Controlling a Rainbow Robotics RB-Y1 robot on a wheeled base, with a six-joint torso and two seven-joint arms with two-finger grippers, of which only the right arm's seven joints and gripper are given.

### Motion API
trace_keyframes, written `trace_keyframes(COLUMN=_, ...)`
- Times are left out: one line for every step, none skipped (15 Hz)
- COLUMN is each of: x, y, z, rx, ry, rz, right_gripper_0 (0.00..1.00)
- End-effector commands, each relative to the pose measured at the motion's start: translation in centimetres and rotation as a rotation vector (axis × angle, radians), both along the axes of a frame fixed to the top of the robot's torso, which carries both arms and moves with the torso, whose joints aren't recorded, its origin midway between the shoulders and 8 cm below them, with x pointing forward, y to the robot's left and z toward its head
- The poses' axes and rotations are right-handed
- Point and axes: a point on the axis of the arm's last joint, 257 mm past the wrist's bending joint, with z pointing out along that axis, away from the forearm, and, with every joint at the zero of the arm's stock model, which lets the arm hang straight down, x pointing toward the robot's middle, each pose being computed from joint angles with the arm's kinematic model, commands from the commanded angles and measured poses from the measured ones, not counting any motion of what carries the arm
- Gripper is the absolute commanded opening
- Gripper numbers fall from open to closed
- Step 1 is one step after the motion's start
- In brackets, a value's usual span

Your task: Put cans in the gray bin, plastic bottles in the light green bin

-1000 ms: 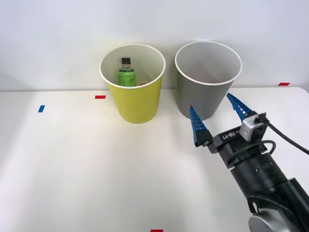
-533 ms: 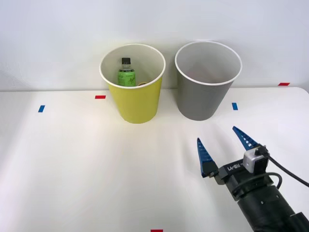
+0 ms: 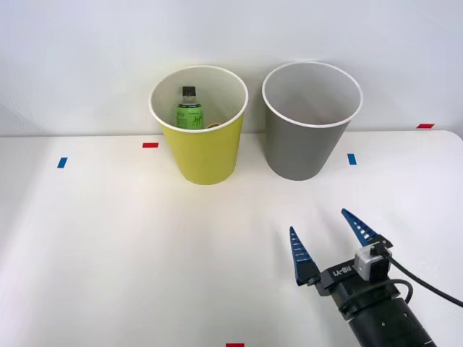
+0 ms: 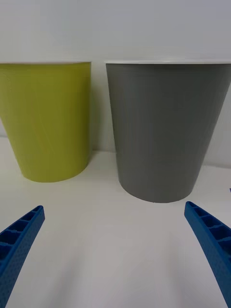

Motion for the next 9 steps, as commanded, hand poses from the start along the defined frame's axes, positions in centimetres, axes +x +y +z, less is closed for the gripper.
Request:
trace_keyframes(x=-0.5, y=1.0, z=-0.8, rx=0.105, ry=-0.04, rz=0.019, right_gripper_0=1.0)
trace_keyframes(x=-0.7, y=1.1, z=-1.0, rx=0.126, ry=-0.048, rz=0.027, right_gripper_0=1.0)
trace_keyframes(x=-1.1, y=1.2, z=-1.4, rx=0.145, ry=-0.048, rz=0.037, right_gripper_0=1.0)
trace_keyframes(x=-1.5, y=1.2, z=-1.7, rx=0.134, ry=-0.051, rz=0.039, right_gripper_0=1.0)
trace_keyframes(x=-2.0, y=1.1, z=-2.0, rx=0.125, ry=-0.053, rz=0.039, right_gripper_0=1.0)
trace_keyframes(x=-3.0, y=1.1, z=-2.5, rx=0.11, ry=-0.055, rz=0.039, right_gripper_0=1.0)
trace_keyframes(x=-3.7, y=0.9, z=-2.6, rx=0.052, ry=-0.077, rz=0.024, right_gripper_0=1.0)
trace_keyframes(x=-4.1, y=0.5, z=-2.9, rx=0.016, ry=-0.083, rz=0.006, right_gripper_0=1.0)
trace_keyframes(x=-4.5, y=0.2, z=-3.4, rx=-0.02, ry=-0.085, rz=-0.017, right_gripper_0=1.0)
